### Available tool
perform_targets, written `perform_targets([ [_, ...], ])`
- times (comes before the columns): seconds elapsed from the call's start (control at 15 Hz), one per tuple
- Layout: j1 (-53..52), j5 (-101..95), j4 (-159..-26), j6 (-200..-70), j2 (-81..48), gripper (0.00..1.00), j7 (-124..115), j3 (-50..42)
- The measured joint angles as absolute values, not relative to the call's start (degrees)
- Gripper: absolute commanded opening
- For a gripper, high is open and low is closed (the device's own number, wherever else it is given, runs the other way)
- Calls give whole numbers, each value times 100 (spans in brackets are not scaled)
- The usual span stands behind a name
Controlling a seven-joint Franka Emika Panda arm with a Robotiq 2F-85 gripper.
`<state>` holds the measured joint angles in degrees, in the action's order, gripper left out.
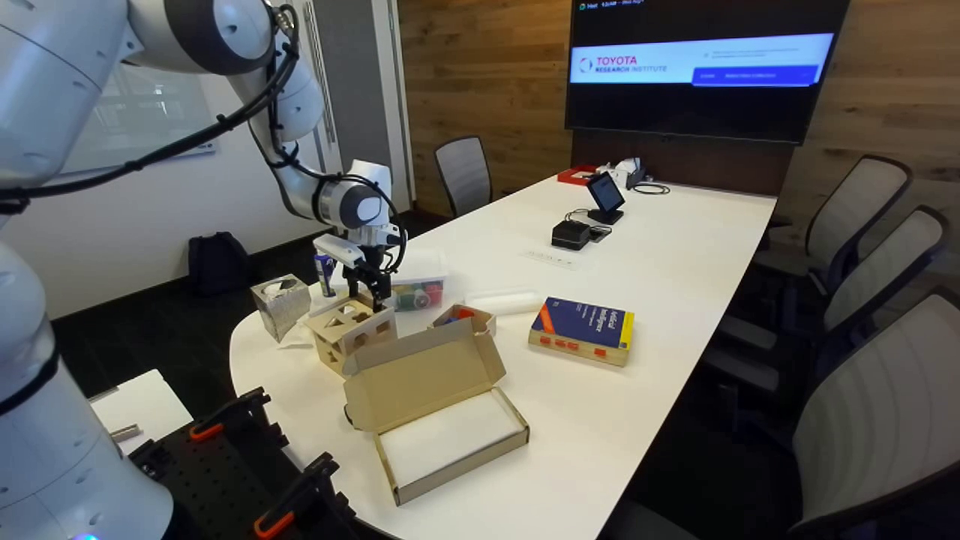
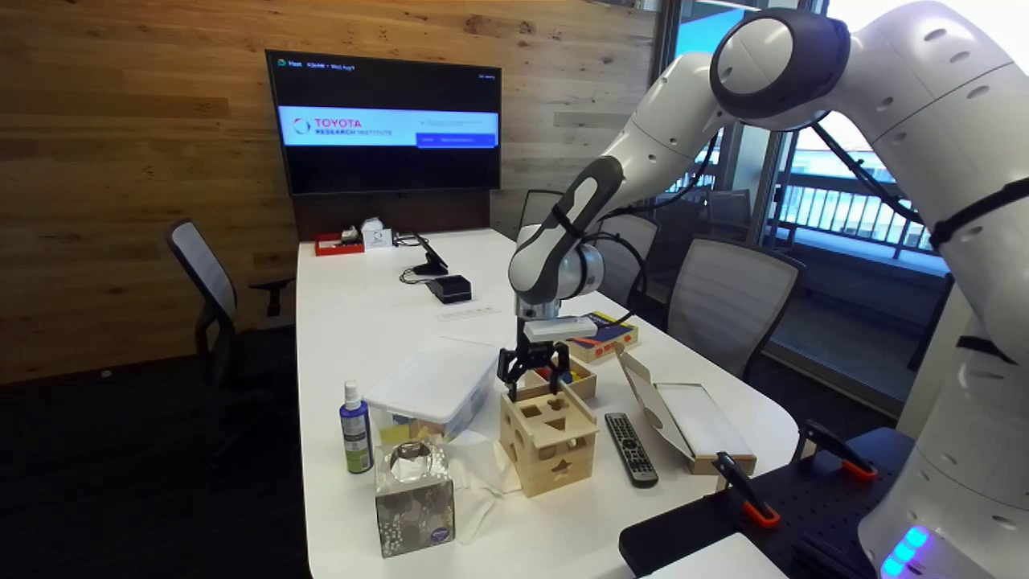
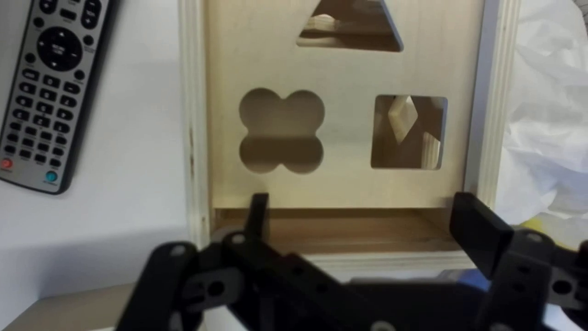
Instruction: Slide the lid to the left to open the box
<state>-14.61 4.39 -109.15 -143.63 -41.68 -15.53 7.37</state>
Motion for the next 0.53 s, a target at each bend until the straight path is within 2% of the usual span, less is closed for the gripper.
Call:
perform_targets([
  [0.53,-1357,691,-10833,-13909,-4199,100,-1456,882],
])
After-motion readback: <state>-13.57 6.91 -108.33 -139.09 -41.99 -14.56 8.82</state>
